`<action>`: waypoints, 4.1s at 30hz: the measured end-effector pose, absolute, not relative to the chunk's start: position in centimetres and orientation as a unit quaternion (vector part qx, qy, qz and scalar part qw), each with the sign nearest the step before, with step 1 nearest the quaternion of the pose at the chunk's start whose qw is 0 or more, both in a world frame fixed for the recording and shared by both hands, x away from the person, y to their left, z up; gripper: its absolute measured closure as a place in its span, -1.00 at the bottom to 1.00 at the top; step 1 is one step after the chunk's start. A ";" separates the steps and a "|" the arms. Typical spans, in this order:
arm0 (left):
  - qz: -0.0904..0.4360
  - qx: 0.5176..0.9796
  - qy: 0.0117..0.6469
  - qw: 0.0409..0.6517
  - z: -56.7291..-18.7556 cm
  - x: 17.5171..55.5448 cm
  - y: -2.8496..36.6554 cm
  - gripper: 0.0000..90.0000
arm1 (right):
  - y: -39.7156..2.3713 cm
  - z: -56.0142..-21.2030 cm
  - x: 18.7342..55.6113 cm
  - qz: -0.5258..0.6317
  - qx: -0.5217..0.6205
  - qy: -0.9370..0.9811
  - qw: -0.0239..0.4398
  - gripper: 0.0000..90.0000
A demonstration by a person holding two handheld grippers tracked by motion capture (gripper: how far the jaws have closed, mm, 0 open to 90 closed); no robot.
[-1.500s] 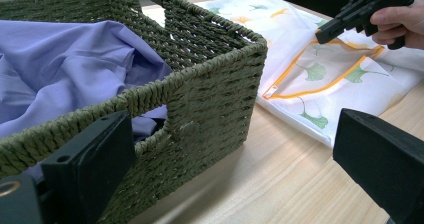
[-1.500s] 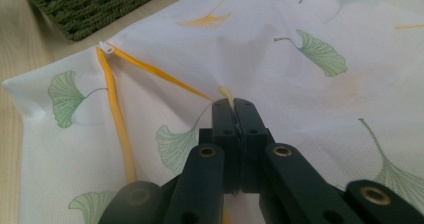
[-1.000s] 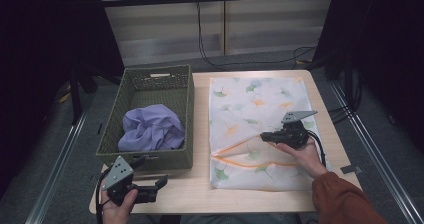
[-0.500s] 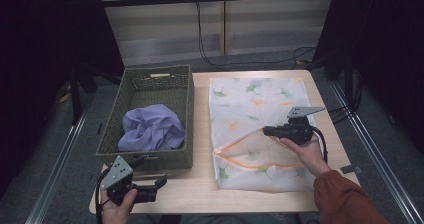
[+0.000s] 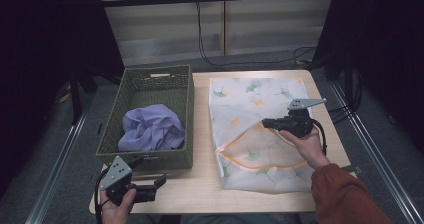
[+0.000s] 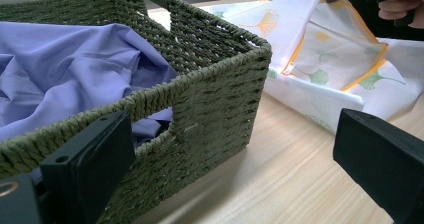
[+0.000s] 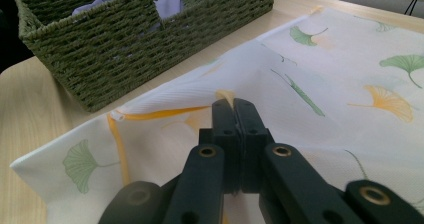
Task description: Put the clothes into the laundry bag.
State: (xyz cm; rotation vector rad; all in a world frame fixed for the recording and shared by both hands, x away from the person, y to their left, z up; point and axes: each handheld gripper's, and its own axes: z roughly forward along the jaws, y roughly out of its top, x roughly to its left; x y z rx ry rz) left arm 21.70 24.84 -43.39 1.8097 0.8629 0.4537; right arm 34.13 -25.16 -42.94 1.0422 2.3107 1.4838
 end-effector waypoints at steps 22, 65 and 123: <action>0.202 0.752 0.355 0.517 -43.2 21.5 24.7 -0.93 | -24.2 -40.9 35.5 0.533 0.351 0.759 0.128 0.99; 0.205 0.788 0.422 0.398 -37.2 37.1 26.1 -0.79 | -24.1 -41.4 35.2 0.527 0.341 0.769 0.117 0.99; 0.072 0.889 0.435 0.122 -47.9 45.3 24.0 -1.00 | -23.4 -41.9 35.3 0.511 0.332 0.785 0.114 0.99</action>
